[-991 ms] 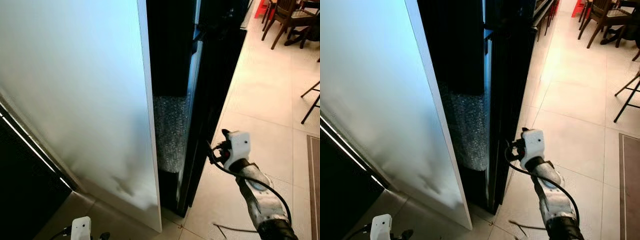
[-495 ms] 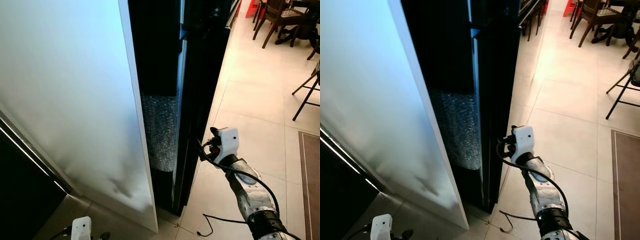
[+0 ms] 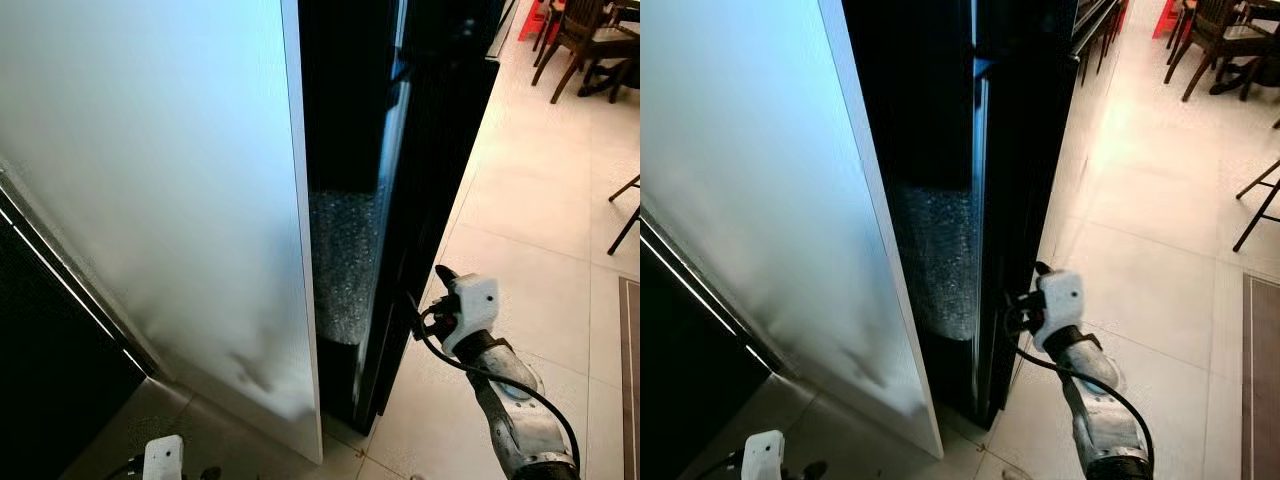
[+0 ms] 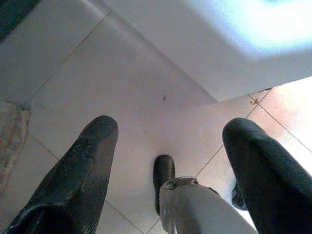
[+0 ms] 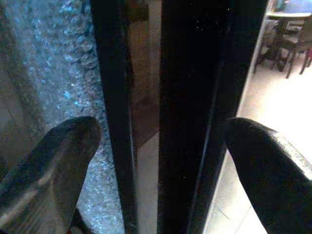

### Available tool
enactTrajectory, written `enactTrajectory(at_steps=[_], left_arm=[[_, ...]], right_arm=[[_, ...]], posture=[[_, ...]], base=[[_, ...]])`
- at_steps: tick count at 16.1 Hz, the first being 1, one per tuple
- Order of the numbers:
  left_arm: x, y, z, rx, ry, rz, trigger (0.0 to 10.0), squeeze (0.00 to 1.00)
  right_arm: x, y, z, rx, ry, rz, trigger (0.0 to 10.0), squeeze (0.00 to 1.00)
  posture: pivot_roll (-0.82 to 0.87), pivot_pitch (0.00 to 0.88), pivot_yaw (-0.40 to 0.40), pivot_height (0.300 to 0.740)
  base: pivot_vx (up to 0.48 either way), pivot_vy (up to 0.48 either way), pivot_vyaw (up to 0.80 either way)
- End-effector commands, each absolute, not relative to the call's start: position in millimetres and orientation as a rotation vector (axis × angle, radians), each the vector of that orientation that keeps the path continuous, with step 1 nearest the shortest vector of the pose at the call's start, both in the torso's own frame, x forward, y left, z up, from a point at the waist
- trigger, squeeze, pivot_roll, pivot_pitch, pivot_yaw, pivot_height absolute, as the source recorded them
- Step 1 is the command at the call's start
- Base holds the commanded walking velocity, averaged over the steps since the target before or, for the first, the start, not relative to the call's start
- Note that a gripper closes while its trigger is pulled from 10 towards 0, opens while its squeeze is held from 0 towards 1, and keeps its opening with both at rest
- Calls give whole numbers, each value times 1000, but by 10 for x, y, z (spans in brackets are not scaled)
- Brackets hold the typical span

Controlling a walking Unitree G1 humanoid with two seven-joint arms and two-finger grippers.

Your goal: Restocking fridge

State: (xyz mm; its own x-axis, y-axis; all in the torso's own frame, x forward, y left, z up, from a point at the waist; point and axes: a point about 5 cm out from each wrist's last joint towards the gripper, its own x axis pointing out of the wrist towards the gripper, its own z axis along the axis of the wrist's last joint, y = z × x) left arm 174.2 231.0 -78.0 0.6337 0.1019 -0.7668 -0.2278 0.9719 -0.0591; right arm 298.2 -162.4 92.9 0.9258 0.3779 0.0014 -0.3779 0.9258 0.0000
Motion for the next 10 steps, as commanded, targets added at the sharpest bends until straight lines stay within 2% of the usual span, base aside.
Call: enactTrajectory(at_steps=[1, 10], left_arm=[[1730, 2320, -784, -159, 869, 196, 10000, 0], [1730, 2320, -784, -159, 869, 196, 10000, 0]], right_arm=[[2987, -1634, 998, 4, -27, 384, 10000, 0], [2946, -1631, 1023, 3, -19, 379, 10000, 0]], posture=[[-101, 0, 21, 740], [-101, 0, 21, 740]], base=[[0, 0, 0], [0, 0, 0]])
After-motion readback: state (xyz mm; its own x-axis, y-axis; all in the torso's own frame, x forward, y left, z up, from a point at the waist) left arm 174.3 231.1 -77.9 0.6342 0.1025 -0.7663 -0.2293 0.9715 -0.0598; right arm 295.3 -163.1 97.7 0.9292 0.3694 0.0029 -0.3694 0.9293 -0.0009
